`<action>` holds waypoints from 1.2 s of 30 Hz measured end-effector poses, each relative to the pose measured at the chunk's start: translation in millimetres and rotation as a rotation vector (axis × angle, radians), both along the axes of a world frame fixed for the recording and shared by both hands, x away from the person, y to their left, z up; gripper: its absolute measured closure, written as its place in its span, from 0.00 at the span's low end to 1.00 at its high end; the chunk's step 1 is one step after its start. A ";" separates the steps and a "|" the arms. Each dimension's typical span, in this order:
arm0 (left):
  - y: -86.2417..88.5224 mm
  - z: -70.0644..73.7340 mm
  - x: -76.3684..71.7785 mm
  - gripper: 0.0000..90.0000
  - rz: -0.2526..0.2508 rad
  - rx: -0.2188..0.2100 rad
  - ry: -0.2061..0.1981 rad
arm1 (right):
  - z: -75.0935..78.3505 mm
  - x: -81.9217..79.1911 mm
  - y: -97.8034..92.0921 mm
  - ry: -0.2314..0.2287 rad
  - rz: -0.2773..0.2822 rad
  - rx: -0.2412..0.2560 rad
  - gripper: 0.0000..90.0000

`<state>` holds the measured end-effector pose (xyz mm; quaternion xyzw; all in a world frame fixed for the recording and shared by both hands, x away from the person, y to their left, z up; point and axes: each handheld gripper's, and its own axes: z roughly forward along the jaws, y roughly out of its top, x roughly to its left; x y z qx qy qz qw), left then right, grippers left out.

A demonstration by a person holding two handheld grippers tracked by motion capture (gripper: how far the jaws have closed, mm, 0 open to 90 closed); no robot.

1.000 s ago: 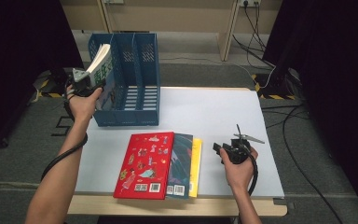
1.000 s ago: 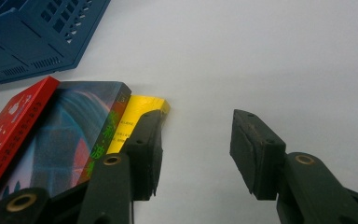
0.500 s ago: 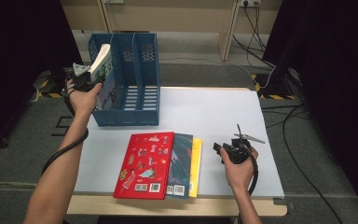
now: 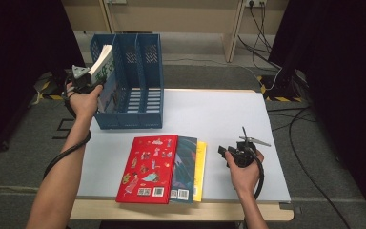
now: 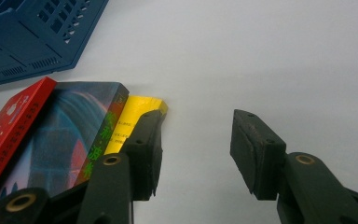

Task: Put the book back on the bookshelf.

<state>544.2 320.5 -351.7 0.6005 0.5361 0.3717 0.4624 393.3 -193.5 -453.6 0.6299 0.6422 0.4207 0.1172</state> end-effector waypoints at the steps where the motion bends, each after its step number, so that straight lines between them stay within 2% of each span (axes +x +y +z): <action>1: 0.0 0.0 0.0 0.82 0.000 0.000 0.000 | 0.0 0.0 0.0 0.000 0.000 0.000 0.60; 2: 0.6 0.8 0.2 0.82 0.012 -0.010 0.004 | -0.7 0.9 -1.3 -0.010 0.007 -0.010 0.60; 9: 0.5 3.1 4.2 0.82 0.034 -0.024 -0.002 | -1.6 1.0 -0.3 -0.006 0.006 -0.010 0.60; 17: -3.2 7.9 10.8 0.82 0.052 -0.017 -0.015 | -1.3 1.1 -2.3 -0.006 0.001 -0.009 0.60; 29: -6.7 14.0 20.1 0.82 0.054 -0.013 -0.033 | -1.0 1.0 -3.9 -0.009 0.002 -0.013 0.61; 36: -7.6 19.1 30.1 0.82 0.056 -0.008 -0.080 | -1.7 1.4 -3.7 -0.006 -0.001 -0.013 0.61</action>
